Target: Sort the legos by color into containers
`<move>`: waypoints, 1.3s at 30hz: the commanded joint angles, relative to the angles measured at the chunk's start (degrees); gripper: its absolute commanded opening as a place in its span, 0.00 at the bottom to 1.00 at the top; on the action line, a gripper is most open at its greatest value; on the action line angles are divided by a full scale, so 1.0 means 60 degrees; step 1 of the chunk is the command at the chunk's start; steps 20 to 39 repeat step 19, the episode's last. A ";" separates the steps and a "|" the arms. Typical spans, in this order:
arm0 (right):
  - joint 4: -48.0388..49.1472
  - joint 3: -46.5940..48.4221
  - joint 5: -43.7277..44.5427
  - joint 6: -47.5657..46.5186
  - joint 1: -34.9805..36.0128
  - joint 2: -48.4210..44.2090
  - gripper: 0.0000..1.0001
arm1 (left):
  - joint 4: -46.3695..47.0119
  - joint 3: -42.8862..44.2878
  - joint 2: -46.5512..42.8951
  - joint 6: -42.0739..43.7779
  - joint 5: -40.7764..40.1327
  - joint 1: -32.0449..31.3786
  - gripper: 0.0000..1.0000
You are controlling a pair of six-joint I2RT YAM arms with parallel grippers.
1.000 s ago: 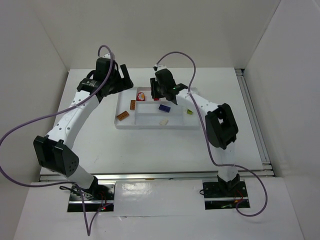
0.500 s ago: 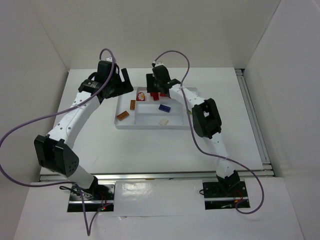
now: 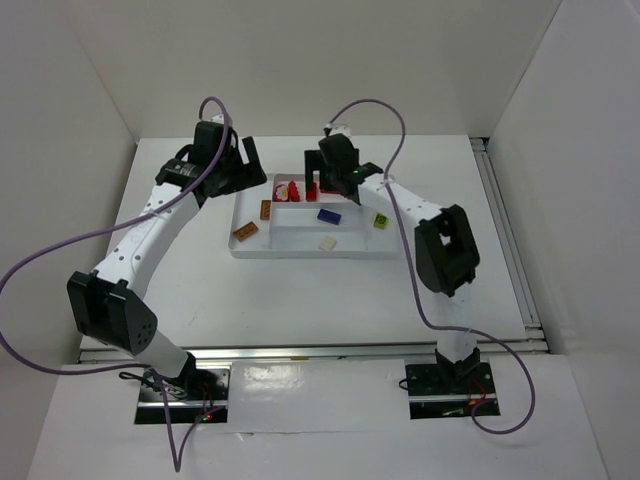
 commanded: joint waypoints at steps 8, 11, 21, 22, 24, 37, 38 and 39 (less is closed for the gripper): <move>-0.2786 -0.3491 0.5848 0.2228 -0.1126 -0.4767 1.00 | 0.0072 -0.0105 -0.0790 0.0506 -0.0188 0.0023 0.93; -0.3534 -0.4967 0.6259 0.2872 -0.1230 -0.5968 1.00 | 0.0320 -0.0340 -0.0909 0.0609 -0.0276 0.0023 0.93; -0.2615 -0.8298 0.5588 0.3387 -0.1494 -0.9101 1.00 | 0.0424 -0.0428 -0.0909 0.0609 0.0030 0.0023 0.93; -0.2615 -0.8298 0.5588 0.3387 -0.1494 -0.9101 1.00 | 0.0424 -0.0428 -0.0909 0.0609 0.0030 0.0023 0.93; -0.2615 -0.8298 0.5588 0.3387 -0.1494 -0.9101 1.00 | 0.0424 -0.0428 -0.0909 0.0609 0.0030 0.0023 0.93; -0.2615 -0.8298 0.5588 0.3387 -0.1494 -0.9101 1.00 | 0.0424 -0.0428 -0.0909 0.0609 0.0030 0.0023 0.93; -0.2615 -0.8298 0.5588 0.3387 -0.1494 -0.9101 1.00 | 0.0424 -0.0428 -0.0909 0.0609 0.0030 0.0023 0.93; -0.2615 -0.8298 0.5588 0.3387 -0.1494 -0.9101 1.00 | 0.0424 -0.0428 -0.0909 0.0609 0.0030 0.0023 0.93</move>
